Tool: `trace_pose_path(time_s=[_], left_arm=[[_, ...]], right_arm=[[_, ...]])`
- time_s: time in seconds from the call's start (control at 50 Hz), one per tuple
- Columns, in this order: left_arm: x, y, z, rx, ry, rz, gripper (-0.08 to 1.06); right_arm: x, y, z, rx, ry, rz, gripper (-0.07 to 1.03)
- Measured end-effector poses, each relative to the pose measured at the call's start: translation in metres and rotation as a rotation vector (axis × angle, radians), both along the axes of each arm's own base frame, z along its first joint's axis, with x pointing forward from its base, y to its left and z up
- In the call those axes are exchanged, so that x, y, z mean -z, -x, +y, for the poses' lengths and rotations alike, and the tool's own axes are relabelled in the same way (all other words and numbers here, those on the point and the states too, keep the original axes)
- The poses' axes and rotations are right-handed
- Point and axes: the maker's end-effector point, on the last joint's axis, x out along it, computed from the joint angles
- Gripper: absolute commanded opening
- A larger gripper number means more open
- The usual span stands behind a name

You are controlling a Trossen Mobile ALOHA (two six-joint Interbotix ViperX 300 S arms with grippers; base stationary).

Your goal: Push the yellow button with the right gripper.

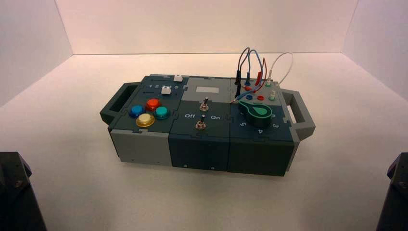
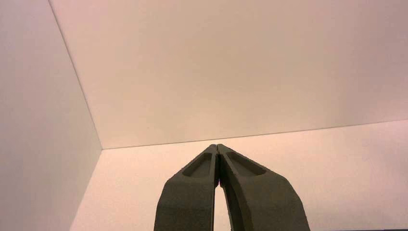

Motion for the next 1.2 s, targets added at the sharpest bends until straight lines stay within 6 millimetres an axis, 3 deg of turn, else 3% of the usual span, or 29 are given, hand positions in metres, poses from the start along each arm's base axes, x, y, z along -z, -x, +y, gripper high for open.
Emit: trace_pose_path(time_s=[0.32, 0.54, 0.68, 0.72, 0.84, 0.86, 1.2], left_arm=[[0.01, -0.004, 0.0, 0.0, -0.005, 0.041, -0.03], [0.032, -0.009, -0.002, 0.003, -0.017, 0.165, -0.03], [0.058, -0.014, -0.012, 0.039, -0.036, 0.314, -0.03], [0.072, -0.014, -0.02, 0.069, -0.052, 0.391, -0.03], [0.09, -0.014, -0.032, 0.11, -0.075, 0.487, -0.03], [0.096, -0.014, -0.037, 0.127, -0.084, 0.518, -0.03], [0.119, -0.004, -0.046, 0.164, -0.124, 0.675, -0.03]], right_arm=[[0.006, 0.0, 0.008, -0.034, 0.005, 0.029, -0.02], [0.023, 0.0, 0.022, -0.086, 0.02, 0.133, -0.02], [0.041, 0.004, 0.056, -0.215, 0.053, 0.252, -0.02], [0.056, 0.009, 0.075, -0.29, 0.083, 0.322, -0.02], [0.066, 0.017, 0.102, -0.391, 0.12, 0.388, -0.02], [0.072, 0.022, 0.116, -0.438, 0.141, 0.425, -0.02], [0.097, 0.048, 0.18, -0.626, 0.211, 0.599, -0.02]])
